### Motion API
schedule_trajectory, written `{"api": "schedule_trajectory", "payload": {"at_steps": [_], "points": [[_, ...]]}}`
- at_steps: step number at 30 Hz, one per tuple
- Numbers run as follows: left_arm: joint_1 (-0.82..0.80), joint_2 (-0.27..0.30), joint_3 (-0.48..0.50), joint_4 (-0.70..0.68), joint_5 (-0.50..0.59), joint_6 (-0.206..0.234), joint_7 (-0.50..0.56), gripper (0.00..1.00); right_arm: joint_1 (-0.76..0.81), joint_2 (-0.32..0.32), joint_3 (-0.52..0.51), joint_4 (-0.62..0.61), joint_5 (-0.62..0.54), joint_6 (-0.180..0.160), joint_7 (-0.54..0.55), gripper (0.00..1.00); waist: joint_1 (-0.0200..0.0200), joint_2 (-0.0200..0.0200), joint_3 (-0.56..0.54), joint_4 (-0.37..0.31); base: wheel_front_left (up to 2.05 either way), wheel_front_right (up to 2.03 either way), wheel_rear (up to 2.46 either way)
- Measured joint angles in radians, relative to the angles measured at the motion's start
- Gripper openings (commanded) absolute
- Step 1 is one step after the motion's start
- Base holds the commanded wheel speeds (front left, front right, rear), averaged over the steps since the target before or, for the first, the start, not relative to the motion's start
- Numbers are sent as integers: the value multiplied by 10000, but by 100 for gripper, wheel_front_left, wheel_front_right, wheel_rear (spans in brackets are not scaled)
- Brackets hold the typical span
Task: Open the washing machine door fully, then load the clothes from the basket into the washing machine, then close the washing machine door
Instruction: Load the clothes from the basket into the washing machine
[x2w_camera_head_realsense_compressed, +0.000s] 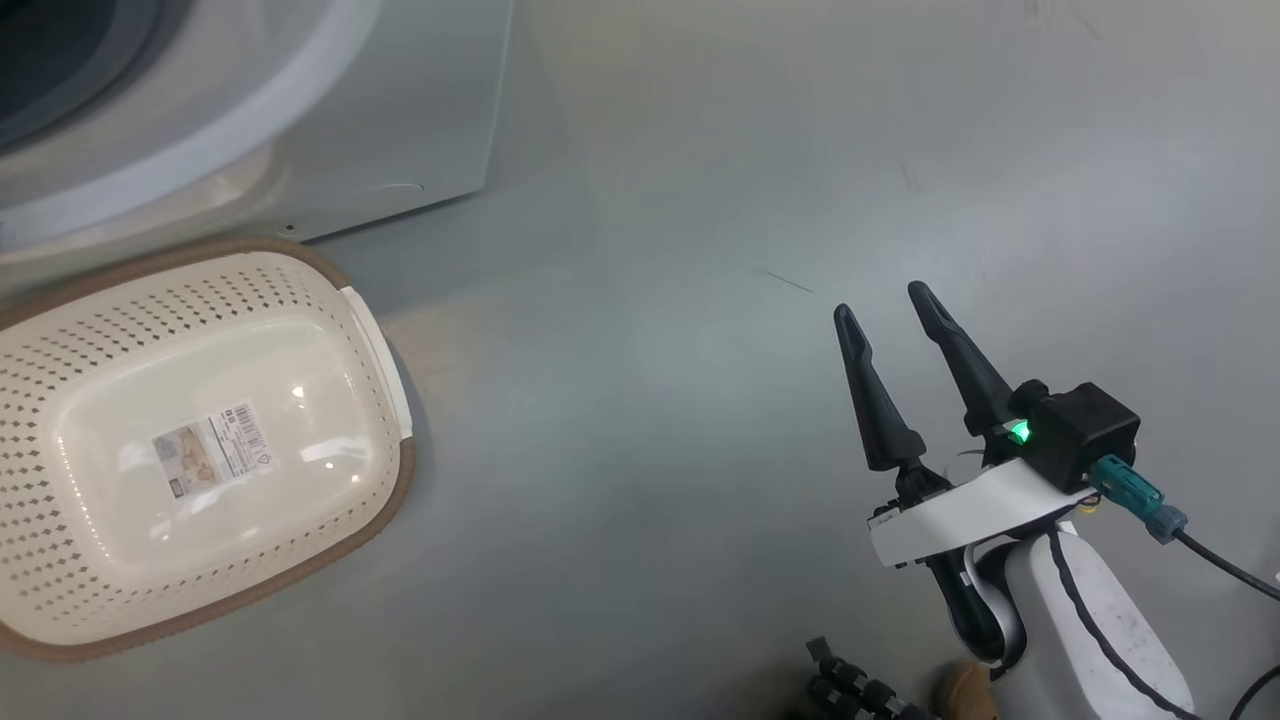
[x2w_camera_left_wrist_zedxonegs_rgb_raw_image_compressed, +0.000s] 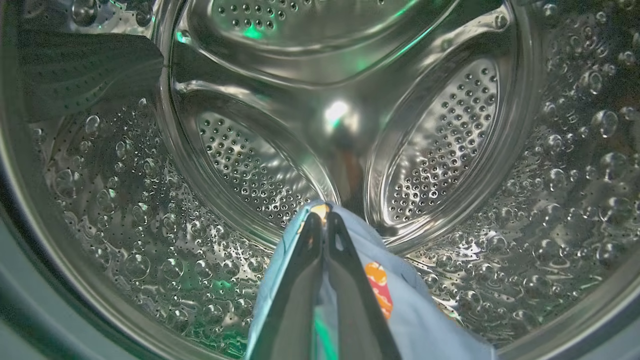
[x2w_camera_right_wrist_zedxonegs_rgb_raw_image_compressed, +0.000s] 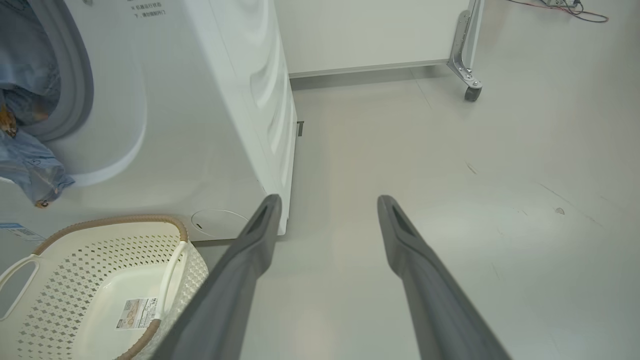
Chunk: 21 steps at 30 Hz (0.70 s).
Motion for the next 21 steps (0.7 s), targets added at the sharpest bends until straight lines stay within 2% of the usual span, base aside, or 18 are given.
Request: {"api": "schedule_trajectory", "payload": {"at_steps": [7, 13, 15, 17, 18, 19, 20, 21], "points": [[-855, 265, 148, 527, 31, 0, -209, 0, -171, 2, 52, -65, 2, 0, 0, 100, 0, 0, 516, -256, 0, 0, 0], [-1265, 274, 12, 1179, 205, 2, -407, 2, -193, 4, 50, -73, 2, 2, 0, 100, 0, 0, 786, -445, 0, 0, 0], [-1267, 249, -67, 1432, 242, 2, -430, 19, -194, 2, 52, -69, 6, 2, 0, 100, 0, 0, 824, -484, 0, 0, 0], [-1275, 247, -94, 1645, 263, 2, -493, 27, -196, 4, 56, -65, 58, 0, 0, 100, 0, 0, 836, -503, 0, 0, 0], [-1280, 247, -100, 1733, 263, 2, -531, 36, -196, 4, 58, -58, 111, 0, 0, 100, 0, 0, 832, -508, 0, 0, 0], [-1292, 238, -90, 1845, 263, 2, -606, 50, -198, 4, 59, -42, 134, 2, 0, 100, 0, 0, 822, -511, 0, 0, 0], [-1298, 213, -88, 1956, 263, 2, -704, 80, -200, 4, 59, -21, 174, 0, 0, 100, 0, 0, 801, -510, 0, 0, 0], [-1301, 182, -90, 2052, 263, 2, -719, 100, -200, 4, 59, -6, 198, 2, 0, 100, 0, 0, 772, -507, 0, 0, 0]]}}
